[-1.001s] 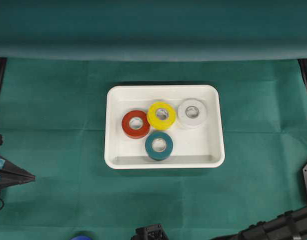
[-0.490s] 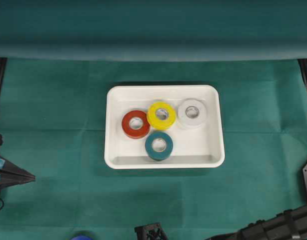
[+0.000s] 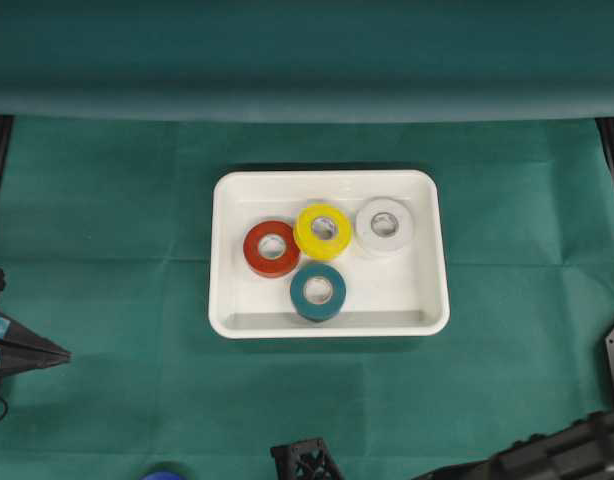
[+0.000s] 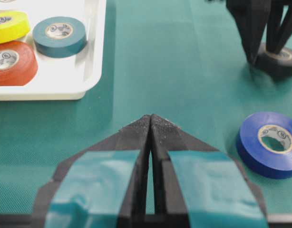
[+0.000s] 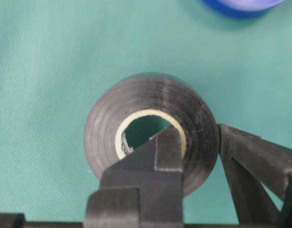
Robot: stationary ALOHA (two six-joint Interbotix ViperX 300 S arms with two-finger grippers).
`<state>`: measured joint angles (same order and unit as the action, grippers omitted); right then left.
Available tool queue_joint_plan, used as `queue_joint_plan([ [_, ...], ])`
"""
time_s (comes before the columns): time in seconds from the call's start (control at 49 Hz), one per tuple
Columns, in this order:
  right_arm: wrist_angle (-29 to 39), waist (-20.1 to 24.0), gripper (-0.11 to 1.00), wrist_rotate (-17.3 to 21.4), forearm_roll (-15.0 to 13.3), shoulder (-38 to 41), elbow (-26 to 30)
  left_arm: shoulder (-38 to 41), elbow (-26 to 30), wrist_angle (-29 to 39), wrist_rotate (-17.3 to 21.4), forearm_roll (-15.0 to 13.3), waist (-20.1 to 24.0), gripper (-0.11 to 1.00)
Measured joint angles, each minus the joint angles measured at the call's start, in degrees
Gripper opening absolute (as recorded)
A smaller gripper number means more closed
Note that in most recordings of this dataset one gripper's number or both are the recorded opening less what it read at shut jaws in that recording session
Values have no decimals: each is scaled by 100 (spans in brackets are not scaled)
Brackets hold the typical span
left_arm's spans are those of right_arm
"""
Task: Put the tape into the white case with the right arm.
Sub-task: 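Lift the black roll and lower it into the tray's front-left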
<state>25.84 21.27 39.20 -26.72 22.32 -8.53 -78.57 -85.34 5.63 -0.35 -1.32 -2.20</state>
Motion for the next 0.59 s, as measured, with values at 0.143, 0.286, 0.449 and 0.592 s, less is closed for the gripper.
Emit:
queue_joint_plan([
  [0.143, 308, 9, 0, -26, -123, -272, -9, 0, 0, 0, 0, 0, -9, 0],
  [0.286, 413, 9, 0, -26, -220, -299, -9, 0, 0, 0, 9, 0, 0, 0],
  [0.449, 466, -70, 0, -35, -290, -299, -26, 0, 0, 0, 9, 0, 0, 0],
  [0.592, 483, -290, 0, -44, -422, -308, -79, 0, 0, 0, 0, 0, 0, 0],
])
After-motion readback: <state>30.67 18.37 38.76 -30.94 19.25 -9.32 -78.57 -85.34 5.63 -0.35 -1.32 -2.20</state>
